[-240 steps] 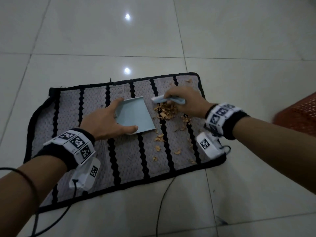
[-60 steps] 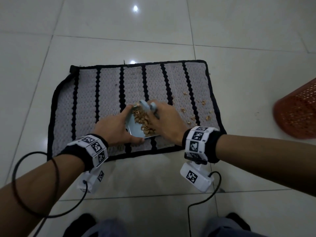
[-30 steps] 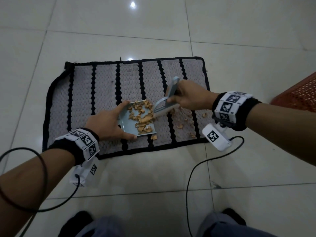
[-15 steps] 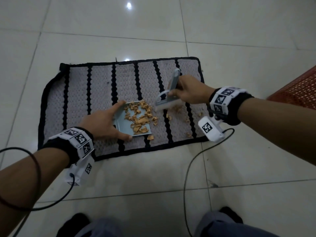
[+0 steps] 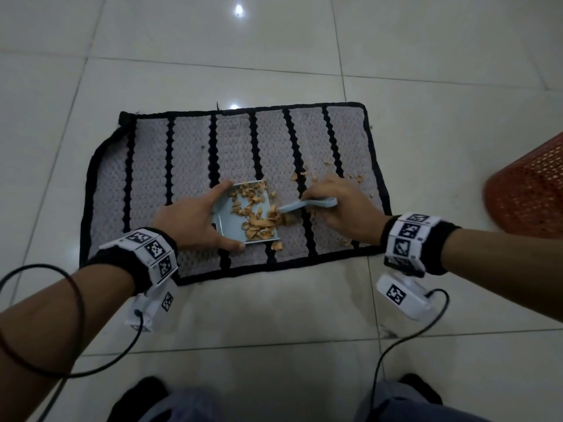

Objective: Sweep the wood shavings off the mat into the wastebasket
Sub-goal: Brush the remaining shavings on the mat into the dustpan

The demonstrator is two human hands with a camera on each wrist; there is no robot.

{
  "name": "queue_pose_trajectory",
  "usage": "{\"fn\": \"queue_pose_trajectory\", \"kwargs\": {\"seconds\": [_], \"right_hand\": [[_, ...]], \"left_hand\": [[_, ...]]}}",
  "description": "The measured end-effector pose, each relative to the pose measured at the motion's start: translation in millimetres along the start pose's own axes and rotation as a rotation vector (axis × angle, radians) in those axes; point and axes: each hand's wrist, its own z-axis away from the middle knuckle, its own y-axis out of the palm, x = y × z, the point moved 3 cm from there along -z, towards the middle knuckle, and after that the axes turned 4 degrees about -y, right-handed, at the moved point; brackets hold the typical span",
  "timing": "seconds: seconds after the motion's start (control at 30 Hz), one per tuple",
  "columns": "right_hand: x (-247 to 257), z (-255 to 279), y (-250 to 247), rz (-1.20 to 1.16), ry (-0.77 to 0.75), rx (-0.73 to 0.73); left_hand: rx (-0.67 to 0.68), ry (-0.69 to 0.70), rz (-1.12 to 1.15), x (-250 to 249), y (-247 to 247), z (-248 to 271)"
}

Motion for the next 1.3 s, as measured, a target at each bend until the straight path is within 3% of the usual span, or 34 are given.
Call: {"fn": "queue_pose_trajectory", "kwargs": {"seconds": [0.13,0.3,0.47,0.67,0.93,1.1,1.3], "right_hand": [[-3.7,-15.3,-11.3,-0.033,0.012,-0.176],[5.5,-50.1,1.8,-0.004,-0.055,-0.25],[10.3,-50.9,15.5,0.002,-0.1,-0.154],[10.6,-9.0,17.7,0.08,-0.243,-0.041],[26.1,-46.5,16.1,0.029,-0.169,-0.231],[13.2,-75.0,31.1,-0.102,0.075,-0.183],[13.5,-46.7,18.5,-0.055,-0.082,-0.11]], "left_hand": [[0.001,0.002,-0.002,0.1,-0.5,-1.7],[-0.007,0.006,-0.015,-2.2,-2.5,-0.4],[-0.023,0.017,-0.021,-1.5,-3.0,0.7],[-0.015,0.022,-0.044,1.8,-1.4,-2.5],[-0.033,0.032,-0.023,0.1,-2.4,-0.9],[-0.027,0.017,-0.026,0.7,-2.2,-0.5],[-0.025,0.02,-0.043,2.8,-2.3,-1.3]]}}
